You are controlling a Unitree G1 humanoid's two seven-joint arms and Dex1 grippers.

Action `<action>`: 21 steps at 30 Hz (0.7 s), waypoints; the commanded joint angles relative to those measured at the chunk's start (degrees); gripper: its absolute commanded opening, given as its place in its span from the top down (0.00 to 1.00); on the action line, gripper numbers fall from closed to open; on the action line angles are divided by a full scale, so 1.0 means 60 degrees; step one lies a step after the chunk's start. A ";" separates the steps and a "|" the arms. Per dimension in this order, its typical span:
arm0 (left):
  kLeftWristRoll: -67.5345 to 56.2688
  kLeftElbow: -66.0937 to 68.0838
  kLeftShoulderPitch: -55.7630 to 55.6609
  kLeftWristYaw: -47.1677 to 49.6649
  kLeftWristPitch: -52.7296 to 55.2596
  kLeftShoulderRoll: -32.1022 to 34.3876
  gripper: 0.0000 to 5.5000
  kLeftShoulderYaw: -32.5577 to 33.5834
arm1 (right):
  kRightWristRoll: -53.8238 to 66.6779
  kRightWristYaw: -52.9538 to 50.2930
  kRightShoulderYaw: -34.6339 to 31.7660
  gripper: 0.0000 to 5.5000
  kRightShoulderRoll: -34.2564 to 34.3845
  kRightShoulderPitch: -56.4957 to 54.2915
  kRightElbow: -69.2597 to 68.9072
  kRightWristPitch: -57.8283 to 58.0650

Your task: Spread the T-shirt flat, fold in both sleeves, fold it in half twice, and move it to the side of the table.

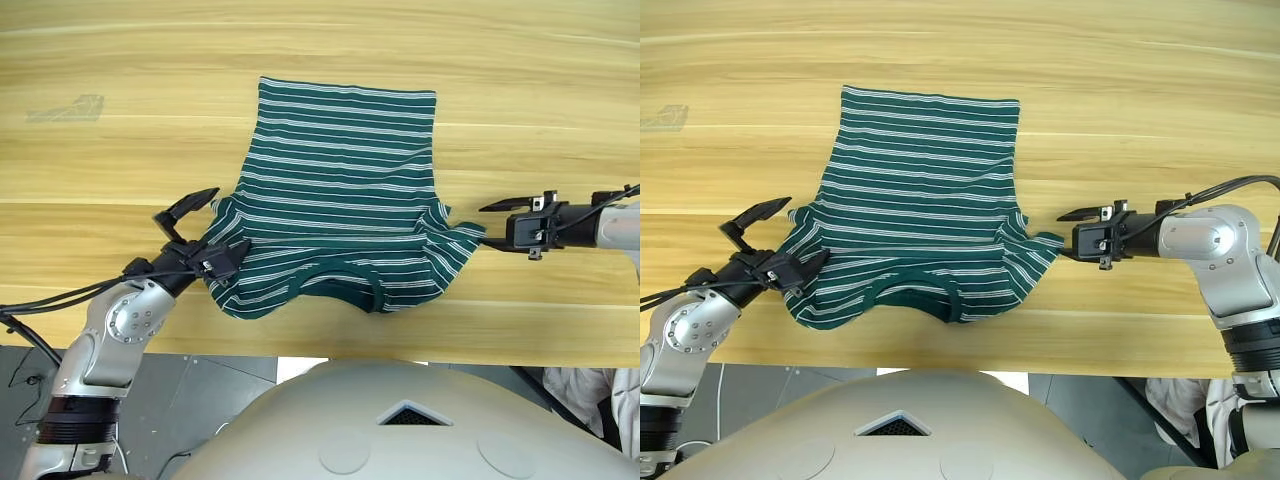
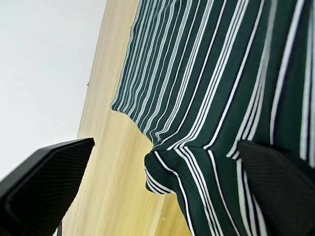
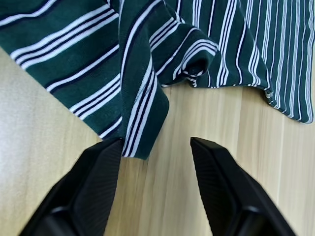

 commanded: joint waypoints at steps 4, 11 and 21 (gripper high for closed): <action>0.0464 -0.0162 0.0036 -0.0130 0.0173 -0.0141 0.03 -0.0454 | 0.0655 0.0715 0.0026 0.53 -0.0182 0.0921 -0.0931 0.0155; 0.0554 -0.0209 -0.0102 -0.0092 0.0210 -0.0187 0.03 -0.0562 | 0.2469 0.1305 -0.0967 0.53 -0.0250 0.1236 -0.2049 0.0813; 0.0697 0.0082 -0.1035 -0.0068 0.0196 -0.0159 0.03 -0.0692 | 0.3103 -0.0700 -0.1138 0.53 0.2442 -0.0709 -0.1464 0.1286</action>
